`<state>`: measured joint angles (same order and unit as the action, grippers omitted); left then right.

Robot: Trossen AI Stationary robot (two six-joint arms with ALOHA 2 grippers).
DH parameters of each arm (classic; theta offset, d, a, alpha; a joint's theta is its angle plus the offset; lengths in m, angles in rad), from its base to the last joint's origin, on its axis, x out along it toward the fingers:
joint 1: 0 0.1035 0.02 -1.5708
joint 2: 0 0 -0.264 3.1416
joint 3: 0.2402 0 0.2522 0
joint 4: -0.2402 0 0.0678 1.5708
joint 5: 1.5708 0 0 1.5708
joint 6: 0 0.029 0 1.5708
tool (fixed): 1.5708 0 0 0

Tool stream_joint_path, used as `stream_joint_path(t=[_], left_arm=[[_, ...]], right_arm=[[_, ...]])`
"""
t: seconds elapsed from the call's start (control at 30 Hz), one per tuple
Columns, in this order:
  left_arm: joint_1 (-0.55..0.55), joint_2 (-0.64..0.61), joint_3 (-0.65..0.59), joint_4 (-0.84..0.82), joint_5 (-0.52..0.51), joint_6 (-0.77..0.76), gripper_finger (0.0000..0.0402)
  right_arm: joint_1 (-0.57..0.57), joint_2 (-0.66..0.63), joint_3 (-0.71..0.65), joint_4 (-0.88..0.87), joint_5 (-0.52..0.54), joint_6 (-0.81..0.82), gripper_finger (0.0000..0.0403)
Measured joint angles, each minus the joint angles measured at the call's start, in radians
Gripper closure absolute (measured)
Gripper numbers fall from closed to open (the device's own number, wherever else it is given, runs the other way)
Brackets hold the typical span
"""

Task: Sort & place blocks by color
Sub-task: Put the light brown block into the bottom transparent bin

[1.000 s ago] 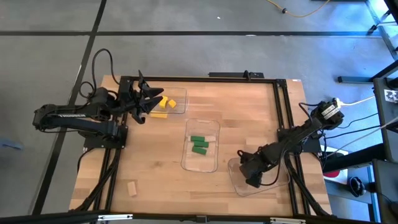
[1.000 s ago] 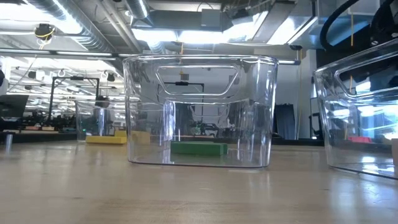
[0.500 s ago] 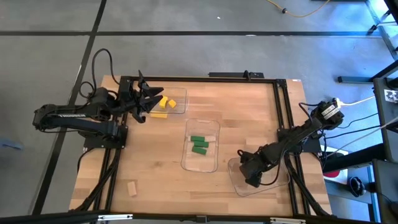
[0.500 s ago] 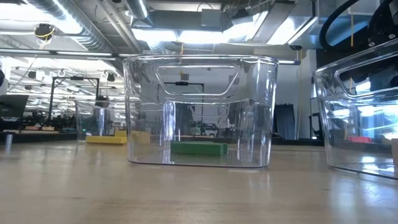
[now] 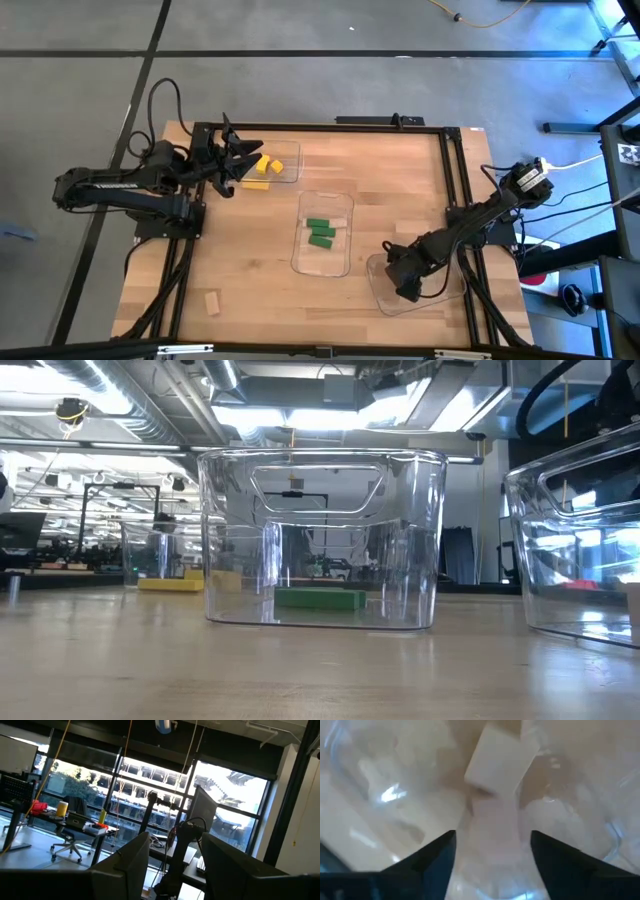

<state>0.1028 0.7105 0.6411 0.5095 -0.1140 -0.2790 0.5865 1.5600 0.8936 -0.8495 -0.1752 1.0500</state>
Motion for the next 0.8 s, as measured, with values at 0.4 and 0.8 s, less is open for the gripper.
stream_joint_path(t=[0.4,0.8], left_arm=[[0.0,0.0,0.0,0.0,0.001,0.0,0.0229],[-0.001,0.001,0.0,-0.003,0.014,-0.006,0.0229]], right_arm=[[-0.044,-0.314,-0.001,0.111,-0.148,-0.117,0.0117],[-0.459,-0.301,-0.001,0.813,0.207,-0.468,0.0119]])
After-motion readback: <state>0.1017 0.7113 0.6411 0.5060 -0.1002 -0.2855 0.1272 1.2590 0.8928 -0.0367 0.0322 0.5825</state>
